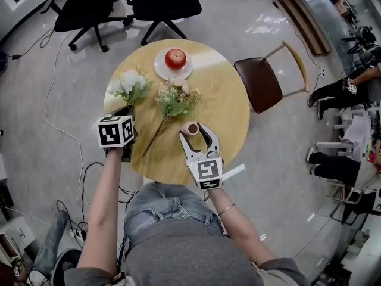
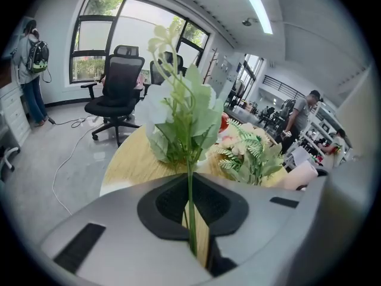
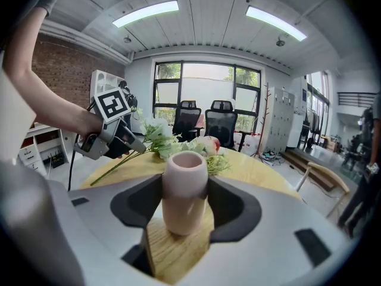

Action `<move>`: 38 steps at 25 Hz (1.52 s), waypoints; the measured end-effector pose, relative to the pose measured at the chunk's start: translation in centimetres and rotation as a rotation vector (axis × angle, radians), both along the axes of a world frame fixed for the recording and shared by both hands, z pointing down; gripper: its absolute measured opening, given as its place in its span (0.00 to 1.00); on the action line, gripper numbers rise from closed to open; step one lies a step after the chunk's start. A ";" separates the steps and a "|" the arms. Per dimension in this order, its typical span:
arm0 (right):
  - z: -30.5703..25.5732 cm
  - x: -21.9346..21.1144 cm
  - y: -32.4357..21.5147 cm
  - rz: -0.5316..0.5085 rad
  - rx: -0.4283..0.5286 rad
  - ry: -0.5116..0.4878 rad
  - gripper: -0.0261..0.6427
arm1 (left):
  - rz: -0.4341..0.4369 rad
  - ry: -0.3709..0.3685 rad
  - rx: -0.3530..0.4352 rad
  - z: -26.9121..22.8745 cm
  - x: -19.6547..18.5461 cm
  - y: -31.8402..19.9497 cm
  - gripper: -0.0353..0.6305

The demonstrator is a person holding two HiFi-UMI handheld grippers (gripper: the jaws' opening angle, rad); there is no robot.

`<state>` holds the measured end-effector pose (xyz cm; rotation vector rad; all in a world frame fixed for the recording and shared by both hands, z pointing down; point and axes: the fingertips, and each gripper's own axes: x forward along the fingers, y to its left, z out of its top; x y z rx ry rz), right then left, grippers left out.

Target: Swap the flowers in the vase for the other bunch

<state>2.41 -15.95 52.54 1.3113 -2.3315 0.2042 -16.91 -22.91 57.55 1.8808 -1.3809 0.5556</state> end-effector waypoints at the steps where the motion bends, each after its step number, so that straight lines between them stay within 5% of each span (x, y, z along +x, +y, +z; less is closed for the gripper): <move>1: 0.0 0.0 0.0 0.001 0.000 0.000 0.41 | -0.002 -0.003 -0.004 0.2 -0.1 -0.1 0.09; 14: 0.3 0.0 0.1 0.005 0.006 0.012 0.41 | -0.019 -0.014 -0.015 0.0 -0.9 0.7 0.23; 23: 0.2 0.0 0.1 0.021 0.004 0.001 0.41 | -0.019 -0.010 0.045 -2.8 -1.8 2.4 0.27; 31: 0.5 -0.1 0.2 0.026 -0.001 -0.006 0.41 | 0.086 -0.001 0.122 -6.2 1.5 2.9 0.27; 38: 0.5 0.0 0.1 0.039 -0.012 -0.024 0.41 | 0.215 0.030 0.096 -5.8 7.1 2.7 0.26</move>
